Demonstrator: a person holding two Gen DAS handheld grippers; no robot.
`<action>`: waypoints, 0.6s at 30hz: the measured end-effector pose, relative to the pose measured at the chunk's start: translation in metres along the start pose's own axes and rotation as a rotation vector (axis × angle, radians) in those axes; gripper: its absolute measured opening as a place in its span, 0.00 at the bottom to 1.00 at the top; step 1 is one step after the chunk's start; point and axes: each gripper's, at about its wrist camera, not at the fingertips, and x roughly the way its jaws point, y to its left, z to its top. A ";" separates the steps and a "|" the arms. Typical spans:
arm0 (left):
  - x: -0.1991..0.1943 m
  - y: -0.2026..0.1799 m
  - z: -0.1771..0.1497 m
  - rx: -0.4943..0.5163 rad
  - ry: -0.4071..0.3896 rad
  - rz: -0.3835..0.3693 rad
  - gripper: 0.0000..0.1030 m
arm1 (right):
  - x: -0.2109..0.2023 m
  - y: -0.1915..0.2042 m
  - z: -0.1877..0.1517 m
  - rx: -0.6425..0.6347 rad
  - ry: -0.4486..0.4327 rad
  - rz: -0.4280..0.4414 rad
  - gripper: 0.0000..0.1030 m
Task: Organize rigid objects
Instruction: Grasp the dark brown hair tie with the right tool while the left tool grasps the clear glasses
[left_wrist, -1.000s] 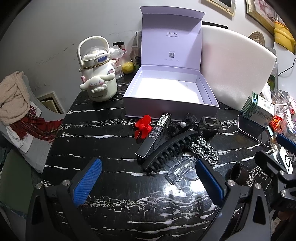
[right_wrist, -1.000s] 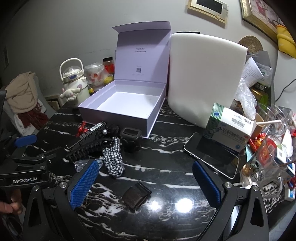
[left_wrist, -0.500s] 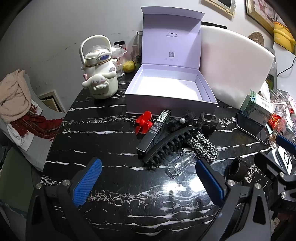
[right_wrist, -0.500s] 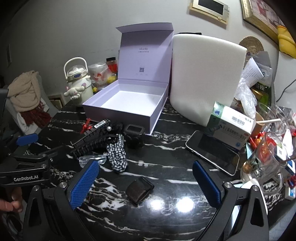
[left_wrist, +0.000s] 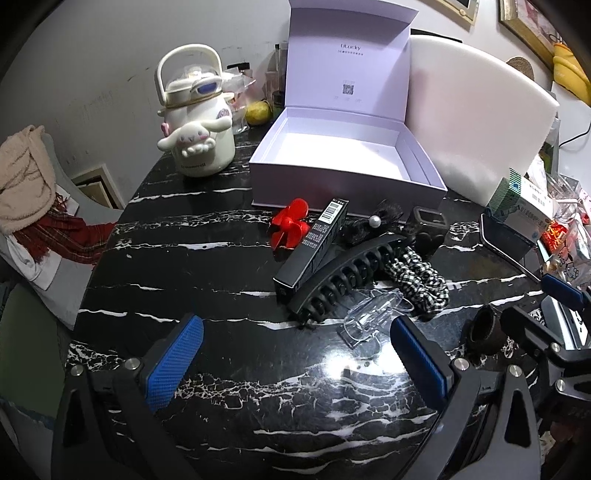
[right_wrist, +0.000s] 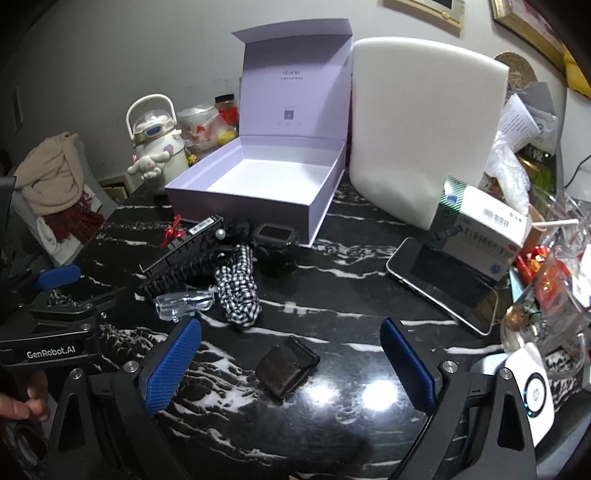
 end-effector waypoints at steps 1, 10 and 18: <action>0.002 0.001 0.000 -0.002 0.004 -0.001 1.00 | 0.003 0.000 0.000 0.001 0.006 0.003 0.92; 0.012 0.000 0.002 0.002 0.023 -0.072 1.00 | 0.026 -0.005 -0.005 0.011 0.073 -0.005 0.91; 0.020 -0.010 0.003 0.034 0.037 -0.123 1.00 | 0.039 -0.014 -0.017 0.040 0.130 0.013 0.78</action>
